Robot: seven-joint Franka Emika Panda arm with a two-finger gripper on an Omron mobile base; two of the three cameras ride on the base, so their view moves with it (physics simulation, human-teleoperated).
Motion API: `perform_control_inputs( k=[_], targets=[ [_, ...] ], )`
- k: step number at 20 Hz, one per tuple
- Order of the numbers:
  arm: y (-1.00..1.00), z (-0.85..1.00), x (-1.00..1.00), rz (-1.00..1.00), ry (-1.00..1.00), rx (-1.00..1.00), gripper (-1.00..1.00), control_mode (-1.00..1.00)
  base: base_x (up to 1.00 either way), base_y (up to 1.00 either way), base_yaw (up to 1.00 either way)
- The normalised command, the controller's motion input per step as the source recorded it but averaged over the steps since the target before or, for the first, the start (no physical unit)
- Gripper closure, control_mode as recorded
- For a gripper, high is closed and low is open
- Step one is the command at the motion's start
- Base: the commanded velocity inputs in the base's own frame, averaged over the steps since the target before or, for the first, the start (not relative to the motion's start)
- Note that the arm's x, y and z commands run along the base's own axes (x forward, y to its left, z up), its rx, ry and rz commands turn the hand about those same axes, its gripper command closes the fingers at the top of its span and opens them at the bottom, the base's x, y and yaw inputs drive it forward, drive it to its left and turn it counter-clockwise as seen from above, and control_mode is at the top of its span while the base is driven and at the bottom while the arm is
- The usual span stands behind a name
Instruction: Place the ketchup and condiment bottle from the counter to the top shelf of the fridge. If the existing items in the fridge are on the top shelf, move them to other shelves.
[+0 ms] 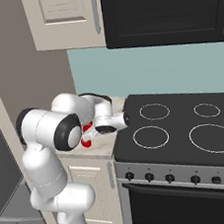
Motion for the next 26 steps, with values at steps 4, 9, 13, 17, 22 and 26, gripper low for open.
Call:
perform_control_inputs(
  k=[4,9,13,17,22,26],
  targets=[
    [0.00,0.02,-0.02,0.00,0.00,0.00,1.00,-1.00,0.00,0.00,0.00],
    [-0.08,0.47,-0.25,0.01,-0.10,0.06,1.00,-1.00,0.00,0.00,0.00],
    [-0.13,0.94,-0.56,0.00,-0.23,0.08,1.00,-1.00,0.00,0.00,0.00],
    [-0.02,1.00,-0.61,0.00,-0.27,0.02,1.00,-1.00,0.00,0.00,0.00],
    [0.00,1.00,-0.59,0.00,-0.30,0.00,1.00,-1.00,0.00,0.00,0.00],
    [0.00,1.00,-0.69,0.00,-0.31,0.00,1.00,-1.00,0.00,0.00,0.00]
  ],
)
